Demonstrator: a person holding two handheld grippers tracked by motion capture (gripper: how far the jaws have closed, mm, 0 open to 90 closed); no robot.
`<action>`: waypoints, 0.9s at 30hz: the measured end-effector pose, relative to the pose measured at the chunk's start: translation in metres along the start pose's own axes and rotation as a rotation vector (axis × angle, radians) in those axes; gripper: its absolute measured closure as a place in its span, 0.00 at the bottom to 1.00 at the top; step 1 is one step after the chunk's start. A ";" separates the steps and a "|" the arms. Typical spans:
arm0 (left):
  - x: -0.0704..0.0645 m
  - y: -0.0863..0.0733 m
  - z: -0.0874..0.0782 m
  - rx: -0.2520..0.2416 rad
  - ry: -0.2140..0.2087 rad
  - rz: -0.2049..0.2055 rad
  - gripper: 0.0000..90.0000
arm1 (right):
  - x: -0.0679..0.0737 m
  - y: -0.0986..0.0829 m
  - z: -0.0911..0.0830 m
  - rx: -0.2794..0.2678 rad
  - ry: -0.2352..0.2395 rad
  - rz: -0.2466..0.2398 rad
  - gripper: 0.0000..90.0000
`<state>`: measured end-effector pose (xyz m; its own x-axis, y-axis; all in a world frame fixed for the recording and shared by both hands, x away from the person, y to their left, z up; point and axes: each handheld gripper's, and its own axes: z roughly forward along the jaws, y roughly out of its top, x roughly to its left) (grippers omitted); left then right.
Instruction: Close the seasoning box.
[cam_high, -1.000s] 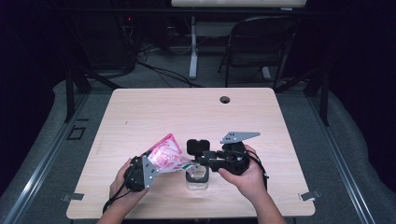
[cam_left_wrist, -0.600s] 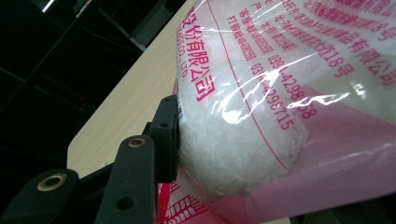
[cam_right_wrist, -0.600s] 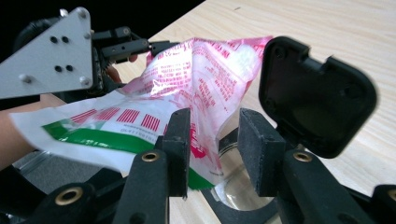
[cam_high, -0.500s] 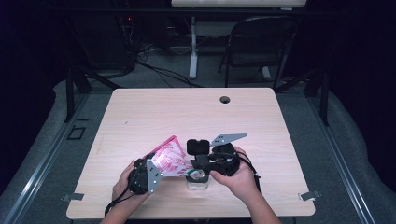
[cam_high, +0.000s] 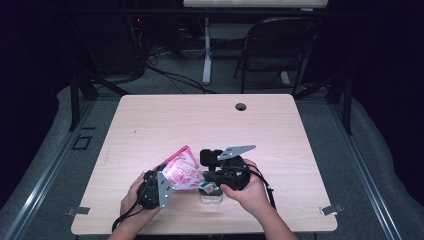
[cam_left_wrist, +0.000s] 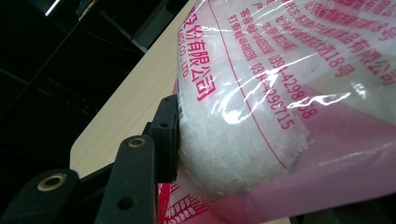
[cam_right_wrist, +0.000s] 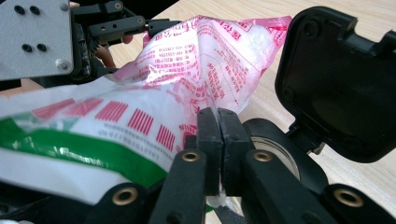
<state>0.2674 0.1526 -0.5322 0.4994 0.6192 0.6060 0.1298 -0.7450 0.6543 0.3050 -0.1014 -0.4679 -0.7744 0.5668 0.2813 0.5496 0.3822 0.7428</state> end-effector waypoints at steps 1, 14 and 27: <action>0.000 0.000 0.000 -0.002 0.002 0.004 0.66 | 0.000 0.000 0.000 0.003 -0.002 -0.005 1.00; 0.000 0.002 -0.004 -0.021 0.030 0.049 0.67 | -0.002 0.000 -0.004 -0.019 -0.046 0.007 1.00; -0.003 0.008 -0.004 -0.007 0.064 0.111 0.67 | -0.007 -0.001 -0.004 -0.013 -0.051 0.011 1.00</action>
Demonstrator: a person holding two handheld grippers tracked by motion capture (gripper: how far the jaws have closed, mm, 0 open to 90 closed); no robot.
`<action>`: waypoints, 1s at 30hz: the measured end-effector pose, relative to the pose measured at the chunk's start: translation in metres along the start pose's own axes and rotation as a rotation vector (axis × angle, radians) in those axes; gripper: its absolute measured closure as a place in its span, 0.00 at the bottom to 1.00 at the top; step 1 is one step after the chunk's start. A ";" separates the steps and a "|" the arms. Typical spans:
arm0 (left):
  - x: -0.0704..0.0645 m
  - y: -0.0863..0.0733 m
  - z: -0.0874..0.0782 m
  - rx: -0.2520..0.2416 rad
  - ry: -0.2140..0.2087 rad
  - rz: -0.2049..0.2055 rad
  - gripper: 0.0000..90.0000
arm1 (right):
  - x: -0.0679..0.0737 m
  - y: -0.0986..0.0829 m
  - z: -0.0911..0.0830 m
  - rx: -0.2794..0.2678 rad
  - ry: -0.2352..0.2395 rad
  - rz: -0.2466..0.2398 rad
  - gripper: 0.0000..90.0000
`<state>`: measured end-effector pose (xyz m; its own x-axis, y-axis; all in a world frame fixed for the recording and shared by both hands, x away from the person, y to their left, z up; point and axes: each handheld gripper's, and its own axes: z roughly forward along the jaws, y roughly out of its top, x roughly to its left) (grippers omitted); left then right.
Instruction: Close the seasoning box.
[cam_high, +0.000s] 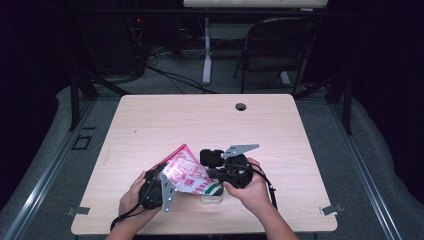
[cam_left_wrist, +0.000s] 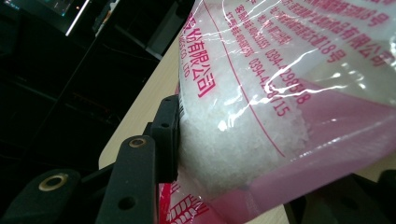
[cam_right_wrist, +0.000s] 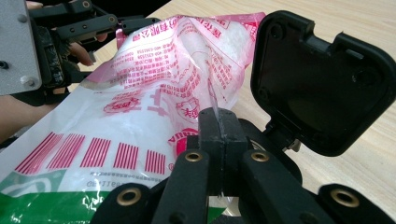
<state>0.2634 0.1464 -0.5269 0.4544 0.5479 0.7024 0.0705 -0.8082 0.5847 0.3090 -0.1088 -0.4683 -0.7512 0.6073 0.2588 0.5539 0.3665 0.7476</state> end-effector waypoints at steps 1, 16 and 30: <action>0.000 0.000 0.000 0.001 0.003 0.004 0.67 | 0.000 0.000 0.000 0.000 0.000 0.000 1.00; -0.001 0.006 -0.005 0.006 0.078 0.083 0.68 | -0.003 0.000 0.001 0.001 0.016 0.000 1.00; -0.002 0.012 -0.007 0.007 0.117 0.122 0.68 | -0.006 -0.002 -0.001 -0.012 0.015 0.012 1.00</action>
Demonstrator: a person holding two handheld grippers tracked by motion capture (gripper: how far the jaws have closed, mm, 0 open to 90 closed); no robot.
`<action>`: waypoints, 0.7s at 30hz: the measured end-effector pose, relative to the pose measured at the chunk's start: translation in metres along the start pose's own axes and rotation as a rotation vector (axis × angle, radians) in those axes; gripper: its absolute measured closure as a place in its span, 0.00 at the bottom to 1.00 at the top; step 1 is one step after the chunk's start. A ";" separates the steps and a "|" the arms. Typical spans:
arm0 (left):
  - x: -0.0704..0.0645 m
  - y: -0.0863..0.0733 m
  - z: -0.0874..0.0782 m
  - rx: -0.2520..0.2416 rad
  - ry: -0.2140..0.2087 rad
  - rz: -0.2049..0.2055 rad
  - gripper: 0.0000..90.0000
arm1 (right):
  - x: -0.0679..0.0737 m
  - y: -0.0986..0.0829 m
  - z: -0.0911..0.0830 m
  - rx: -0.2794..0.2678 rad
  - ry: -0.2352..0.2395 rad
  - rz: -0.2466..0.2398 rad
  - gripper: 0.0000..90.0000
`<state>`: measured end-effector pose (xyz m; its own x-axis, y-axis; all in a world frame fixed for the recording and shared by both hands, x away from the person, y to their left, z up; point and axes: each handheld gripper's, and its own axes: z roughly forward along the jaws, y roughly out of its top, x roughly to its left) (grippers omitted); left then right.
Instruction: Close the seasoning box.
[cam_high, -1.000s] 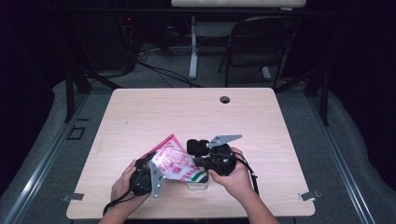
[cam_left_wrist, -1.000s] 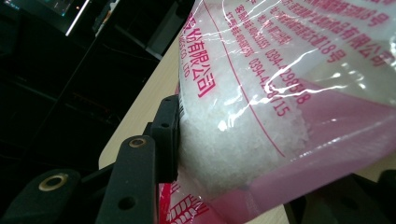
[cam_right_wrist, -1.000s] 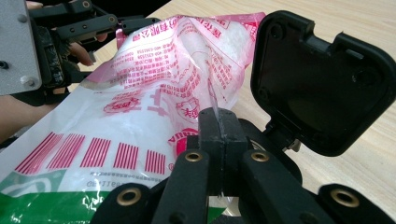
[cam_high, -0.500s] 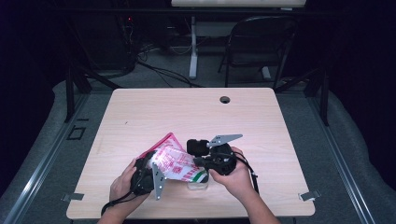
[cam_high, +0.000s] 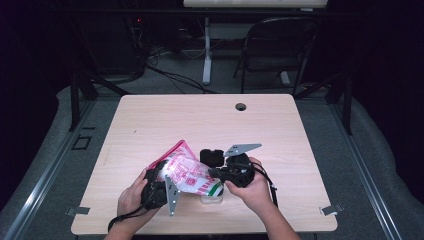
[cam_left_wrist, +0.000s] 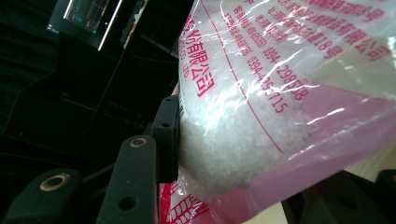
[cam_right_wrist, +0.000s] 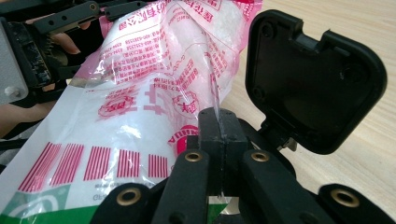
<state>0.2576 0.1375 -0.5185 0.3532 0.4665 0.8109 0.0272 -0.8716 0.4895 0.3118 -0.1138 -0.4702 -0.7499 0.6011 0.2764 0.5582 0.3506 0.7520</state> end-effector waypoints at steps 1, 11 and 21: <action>0.000 0.000 0.000 0.000 0.004 0.005 0.68 | 0.000 0.000 0.000 -0.003 -0.002 0.002 1.00; -0.004 -0.002 0.000 0.001 0.024 0.040 0.68 | -0.004 -0.003 0.005 0.012 0.003 0.009 1.00; -0.008 -0.004 0.000 0.000 0.026 0.039 0.68 | -0.004 -0.004 0.008 0.015 -0.002 0.010 1.00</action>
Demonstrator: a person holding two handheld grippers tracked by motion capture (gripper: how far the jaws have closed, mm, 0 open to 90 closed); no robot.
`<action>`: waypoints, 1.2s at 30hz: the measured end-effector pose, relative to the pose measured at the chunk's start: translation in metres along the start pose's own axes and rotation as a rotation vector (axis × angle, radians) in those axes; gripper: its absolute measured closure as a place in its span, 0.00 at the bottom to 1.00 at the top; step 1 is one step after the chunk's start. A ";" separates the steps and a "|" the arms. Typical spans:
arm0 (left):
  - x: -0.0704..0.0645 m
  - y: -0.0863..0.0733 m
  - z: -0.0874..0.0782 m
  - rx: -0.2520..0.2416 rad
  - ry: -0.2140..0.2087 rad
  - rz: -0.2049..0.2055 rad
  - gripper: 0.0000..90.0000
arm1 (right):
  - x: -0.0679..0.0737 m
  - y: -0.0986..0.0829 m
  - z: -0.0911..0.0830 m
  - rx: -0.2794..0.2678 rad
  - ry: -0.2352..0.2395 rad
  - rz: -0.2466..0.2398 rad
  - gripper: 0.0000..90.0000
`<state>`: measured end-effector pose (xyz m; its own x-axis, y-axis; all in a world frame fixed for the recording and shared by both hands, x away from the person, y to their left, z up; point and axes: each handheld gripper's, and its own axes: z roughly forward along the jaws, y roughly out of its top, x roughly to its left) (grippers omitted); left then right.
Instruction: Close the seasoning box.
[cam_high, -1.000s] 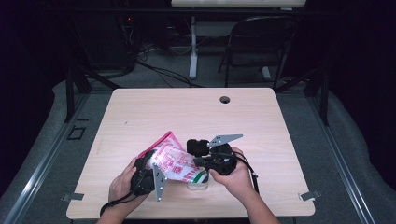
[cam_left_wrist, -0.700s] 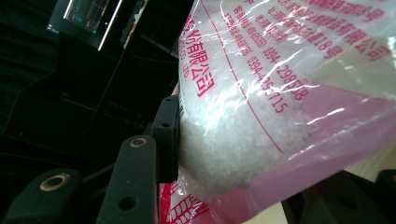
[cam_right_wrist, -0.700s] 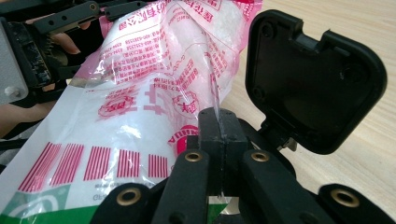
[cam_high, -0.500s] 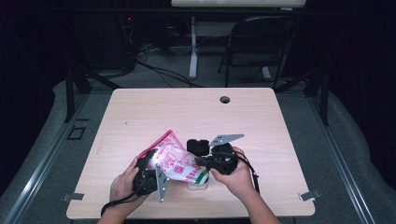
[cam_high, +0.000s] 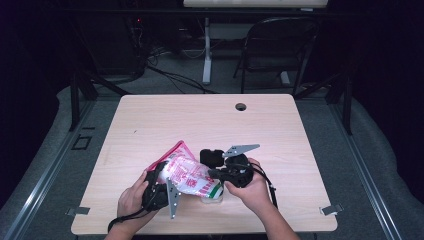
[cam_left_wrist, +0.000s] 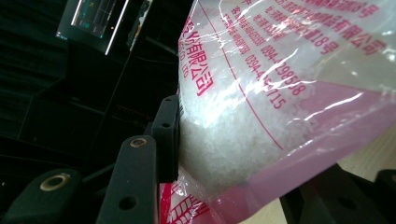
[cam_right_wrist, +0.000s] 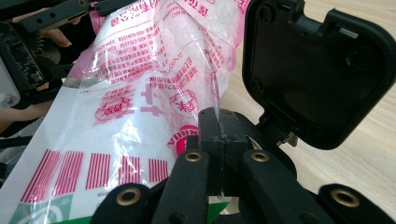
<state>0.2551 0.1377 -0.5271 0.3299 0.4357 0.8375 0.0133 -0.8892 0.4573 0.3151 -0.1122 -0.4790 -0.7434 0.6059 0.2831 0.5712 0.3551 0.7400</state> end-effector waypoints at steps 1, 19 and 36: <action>0.000 0.000 0.000 -0.001 0.000 -0.002 0.68 | 0.000 0.000 0.000 0.001 -0.001 -0.001 1.00; 0.001 0.002 -0.002 0.007 0.037 0.058 0.68 | 0.000 -0.001 0.001 0.003 -0.004 -0.006 1.00; 0.005 0.007 -0.005 0.019 0.043 0.133 0.69 | 0.000 -0.003 0.001 0.003 -0.007 -0.001 1.00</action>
<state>0.2522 0.1342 -0.5181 0.2894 0.3192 0.9024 -0.0102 -0.9417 0.3364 0.3141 -0.1128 -0.4815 -0.7416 0.6105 0.2780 0.5715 0.3580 0.7384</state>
